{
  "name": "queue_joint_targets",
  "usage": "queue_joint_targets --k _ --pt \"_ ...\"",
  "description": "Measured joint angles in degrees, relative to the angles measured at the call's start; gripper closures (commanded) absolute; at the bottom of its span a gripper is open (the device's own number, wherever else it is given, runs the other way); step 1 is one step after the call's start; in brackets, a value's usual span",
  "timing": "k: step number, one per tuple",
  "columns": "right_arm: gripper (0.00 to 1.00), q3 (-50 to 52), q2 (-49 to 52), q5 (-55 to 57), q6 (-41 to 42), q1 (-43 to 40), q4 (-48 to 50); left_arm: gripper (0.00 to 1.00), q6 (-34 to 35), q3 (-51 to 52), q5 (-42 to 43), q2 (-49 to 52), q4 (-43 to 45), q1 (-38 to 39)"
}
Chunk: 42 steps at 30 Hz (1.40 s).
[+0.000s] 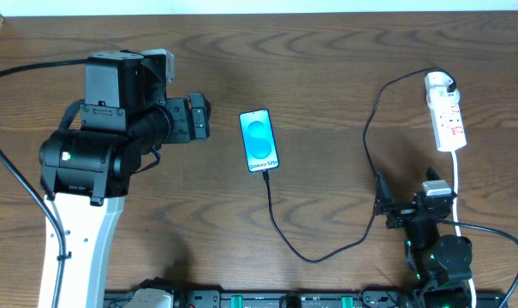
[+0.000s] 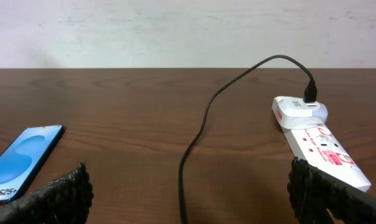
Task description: Plug charger to phone and switch on socket
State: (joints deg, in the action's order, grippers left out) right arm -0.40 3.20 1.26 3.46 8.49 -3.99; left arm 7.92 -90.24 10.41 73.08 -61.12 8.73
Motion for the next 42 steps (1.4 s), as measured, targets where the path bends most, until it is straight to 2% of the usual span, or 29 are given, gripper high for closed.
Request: queue_joint_targets --k 3,7,10,16,30,34,42 --pt "0.01 0.0 0.0 0.0 0.0 0.0 0.0 0.06 -0.1 1.3 -0.8 -0.6 2.8 0.0" --pt "0.01 0.0 0.0 0.0 0.0 0.0 0.0 0.06 -1.4 7.8 -1.6 -4.0 13.6 0.0" --pt "0.01 0.0 0.0 0.0 0.0 0.0 0.0 0.06 -2.4 15.7 -1.8 -8.5 23.9 0.0" --pt "0.01 0.0 0.0 0.0 0.0 0.0 0.0 0.06 -4.4 29.2 -1.8 -17.0 37.3 0.0" --pt "0.01 0.0 0.0 -0.2 0.2 0.0 0.0 0.06 -6.6 61.0 -1.8 -34.8 62.6 -0.8" --pt "0.01 0.0 0.0 -0.2 0.2 0.0 0.0 0.06 -6.9 67.1 -1.8 -38.8 66.9 -0.8" --pt "0.01 0.0 0.0 -0.2 0.2 0.0 0.0 0.06 -7.8 77.0 -4.6 -47.7 67.4 -0.8"
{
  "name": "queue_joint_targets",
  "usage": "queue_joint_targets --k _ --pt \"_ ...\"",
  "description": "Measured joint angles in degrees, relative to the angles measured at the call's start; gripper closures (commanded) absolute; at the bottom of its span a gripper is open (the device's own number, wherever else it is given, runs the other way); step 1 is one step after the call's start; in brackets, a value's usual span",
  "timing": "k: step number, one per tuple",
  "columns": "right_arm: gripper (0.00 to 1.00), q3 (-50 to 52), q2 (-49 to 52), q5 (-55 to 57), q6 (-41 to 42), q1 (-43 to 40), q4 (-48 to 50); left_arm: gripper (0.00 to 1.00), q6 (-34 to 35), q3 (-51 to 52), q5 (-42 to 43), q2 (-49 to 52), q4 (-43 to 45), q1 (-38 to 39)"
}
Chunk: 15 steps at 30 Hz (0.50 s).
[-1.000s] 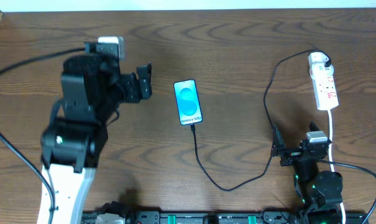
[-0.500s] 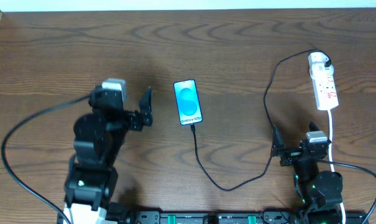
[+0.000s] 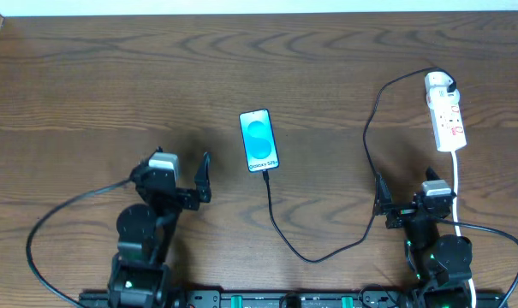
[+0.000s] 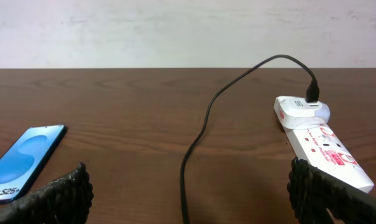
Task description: Plug charger to phone and switch on socket
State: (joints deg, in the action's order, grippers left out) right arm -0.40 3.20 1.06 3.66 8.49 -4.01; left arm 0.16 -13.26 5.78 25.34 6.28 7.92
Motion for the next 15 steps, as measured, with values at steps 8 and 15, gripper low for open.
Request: queue_joint_targets --k 8,15 --pt "0.01 0.0 0.0 0.0 0.0 0.0 0.0 0.06 -1.7 8.6 -1.7 -9.9 0.2 -0.1" --pt "0.01 0.0 0.0 0.0 0.0 0.0 0.0 0.06 -1.9 12.5 -1.9 -14.7 -0.6 -0.3"
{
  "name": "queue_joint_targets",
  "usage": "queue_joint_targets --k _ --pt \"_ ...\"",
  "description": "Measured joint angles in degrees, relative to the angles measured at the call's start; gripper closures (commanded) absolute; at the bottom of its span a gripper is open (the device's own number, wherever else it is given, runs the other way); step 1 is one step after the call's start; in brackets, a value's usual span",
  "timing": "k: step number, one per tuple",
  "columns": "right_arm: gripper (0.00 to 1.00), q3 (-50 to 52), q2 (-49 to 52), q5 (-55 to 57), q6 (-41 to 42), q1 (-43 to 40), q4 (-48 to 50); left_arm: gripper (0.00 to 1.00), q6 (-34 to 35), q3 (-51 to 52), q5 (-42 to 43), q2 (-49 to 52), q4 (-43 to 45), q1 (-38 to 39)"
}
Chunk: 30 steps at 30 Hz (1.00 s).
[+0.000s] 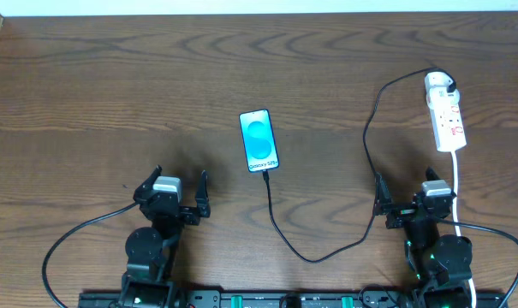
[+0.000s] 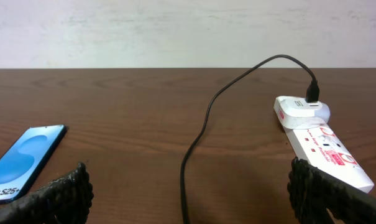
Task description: Plug charger to phone and switch on socket
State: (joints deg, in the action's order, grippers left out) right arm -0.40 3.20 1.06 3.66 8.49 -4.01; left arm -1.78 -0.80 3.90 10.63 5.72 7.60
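The phone (image 1: 259, 140) lies face up at mid-table with its screen lit blue; it also shows in the right wrist view as the phone (image 2: 23, 155) at the left. A black cable (image 1: 280, 231) runs from its near end and loops right up to a white adapter (image 1: 438, 83), which sits in the white power strip (image 1: 451, 124). Whether the strip's switch is on cannot be told. My left gripper (image 1: 175, 180) rests open near the front edge, left of the phone. My right gripper (image 2: 188, 193) is open with the cable (image 2: 200, 124) between its fingers and the power strip (image 2: 324, 149) ahead on the right.
The brown wooden table (image 1: 113, 77) reaches to a pale wall at the back. The strip's own white lead (image 1: 458, 184) runs down past my right arm. Grey cables trail from the left arm base along the front edge.
My left gripper has drawn a little nearer the front edge and sits lower. Phone, cable, power strip and right gripper are where they were.
At first my left arm reached out high over the table, its gripper just left of the phone, which was lit with the cable at its near end. It then stood folded back at the front edge, and now rests slightly closer in. The right arm stayed still.
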Motion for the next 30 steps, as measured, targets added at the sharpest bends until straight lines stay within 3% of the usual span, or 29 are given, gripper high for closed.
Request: queue_joint_targets --k 9,30 --pt "0.01 0.0 0.0 0.0 0.0 0.0 0.0 0.06 -0.1 0.3 -0.5 -4.1 -6.6 0.0" --pt "0.01 0.0 0.0 0.0 0.0 0.0 0.0 0.06 -0.2 0.1 -0.9 -10.0 -6.9 0.0"
